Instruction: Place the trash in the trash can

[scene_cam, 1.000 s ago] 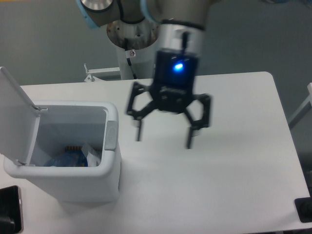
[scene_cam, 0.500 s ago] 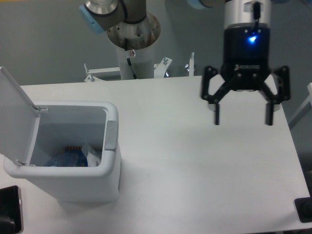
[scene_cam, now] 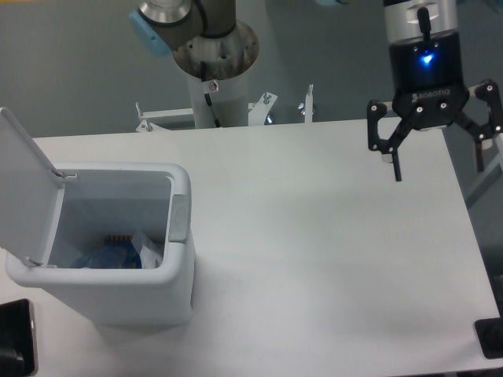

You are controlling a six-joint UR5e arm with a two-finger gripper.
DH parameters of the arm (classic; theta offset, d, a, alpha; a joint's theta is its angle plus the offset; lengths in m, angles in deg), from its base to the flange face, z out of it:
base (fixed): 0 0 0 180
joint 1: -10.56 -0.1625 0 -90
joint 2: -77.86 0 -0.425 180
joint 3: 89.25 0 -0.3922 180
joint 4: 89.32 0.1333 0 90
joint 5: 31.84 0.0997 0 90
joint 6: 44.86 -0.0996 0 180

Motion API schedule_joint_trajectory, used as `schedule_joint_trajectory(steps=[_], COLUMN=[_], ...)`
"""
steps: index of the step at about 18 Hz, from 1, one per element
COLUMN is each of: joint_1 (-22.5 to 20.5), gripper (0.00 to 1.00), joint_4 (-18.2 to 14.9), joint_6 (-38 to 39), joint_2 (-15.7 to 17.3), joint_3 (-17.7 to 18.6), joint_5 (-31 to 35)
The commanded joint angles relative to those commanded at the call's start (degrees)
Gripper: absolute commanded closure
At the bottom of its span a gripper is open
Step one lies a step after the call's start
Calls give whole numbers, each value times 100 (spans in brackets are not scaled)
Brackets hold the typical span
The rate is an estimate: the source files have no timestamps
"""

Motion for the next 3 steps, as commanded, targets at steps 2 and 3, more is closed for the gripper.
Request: schedule_joint_trajectory(steps=[2, 3], joint_1=[0, 0], gripper=[0, 0], joint_4=[-158, -229], joint_6=[-238, -274], joint_2=[52, 70], joint_3=[0, 9], joint_5=[9, 9])
